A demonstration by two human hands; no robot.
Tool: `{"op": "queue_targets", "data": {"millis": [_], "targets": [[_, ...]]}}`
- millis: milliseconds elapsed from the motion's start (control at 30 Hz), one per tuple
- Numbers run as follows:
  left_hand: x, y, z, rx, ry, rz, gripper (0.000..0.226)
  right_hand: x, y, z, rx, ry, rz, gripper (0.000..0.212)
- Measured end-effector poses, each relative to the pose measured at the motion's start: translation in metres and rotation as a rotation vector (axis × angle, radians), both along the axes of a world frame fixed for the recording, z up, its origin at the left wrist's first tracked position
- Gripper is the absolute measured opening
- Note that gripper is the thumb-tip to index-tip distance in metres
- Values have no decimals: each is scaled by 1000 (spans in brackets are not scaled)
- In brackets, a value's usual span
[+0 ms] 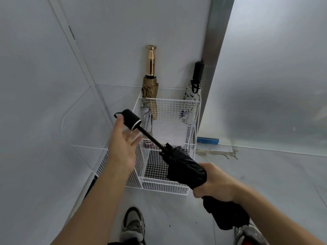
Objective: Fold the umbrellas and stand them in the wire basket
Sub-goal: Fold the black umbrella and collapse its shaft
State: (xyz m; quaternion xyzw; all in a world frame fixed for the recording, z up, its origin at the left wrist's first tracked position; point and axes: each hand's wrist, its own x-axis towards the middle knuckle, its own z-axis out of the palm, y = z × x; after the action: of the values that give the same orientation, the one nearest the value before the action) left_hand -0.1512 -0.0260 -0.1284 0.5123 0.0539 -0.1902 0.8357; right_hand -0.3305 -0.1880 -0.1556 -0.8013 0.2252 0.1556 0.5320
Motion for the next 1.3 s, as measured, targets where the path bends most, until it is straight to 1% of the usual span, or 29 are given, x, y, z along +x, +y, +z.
{"op": "queue_targets", "data": {"millis": [67,133,200,300,367,467,533,600,767,933,1067,1133,1200,1233,1300], "targets": [[6,5,-2,-5,-47,47,31,-1,1,0,-35,19,44,28],[7,6,-3,29,-107,32,29,-1,1,1,-39,36,58,28],[1,4,-4,49,-130,-20,26,-2,1,2,-4,36,32,28],[-19,-8,-5,44,-129,-159,24,-1,2,7,91,31,-33,25],[-27,-13,-4,51,-147,-188,21,1,6,10,128,31,-46,26],[-28,-13,-4,4,-117,-237,29,4,9,11,137,40,-65,30],[-30,-12,-4,15,-93,-324,36,5,9,10,130,35,-75,31],[-34,-13,-6,43,-74,-367,40,5,10,7,116,7,-76,29],[-38,-21,-10,79,-82,-291,44,9,13,-4,-41,-64,-96,30],[-44,-25,-16,172,-162,-226,60,10,16,-15,-259,-70,-71,46],[-45,-26,-19,169,-118,-187,62,12,20,-12,-414,-58,-17,41],[-46,-27,-17,154,-100,-191,61,12,21,-10,-433,-46,-11,41],[-47,-27,-15,131,-109,-222,60,11,20,-10,-360,-37,-31,39],[-46,-26,-14,121,-124,-249,60,11,19,-9,-277,-39,-54,37],[-39,-21,-11,71,-140,-339,62,9,16,-2,-49,-35,-120,32]]}}
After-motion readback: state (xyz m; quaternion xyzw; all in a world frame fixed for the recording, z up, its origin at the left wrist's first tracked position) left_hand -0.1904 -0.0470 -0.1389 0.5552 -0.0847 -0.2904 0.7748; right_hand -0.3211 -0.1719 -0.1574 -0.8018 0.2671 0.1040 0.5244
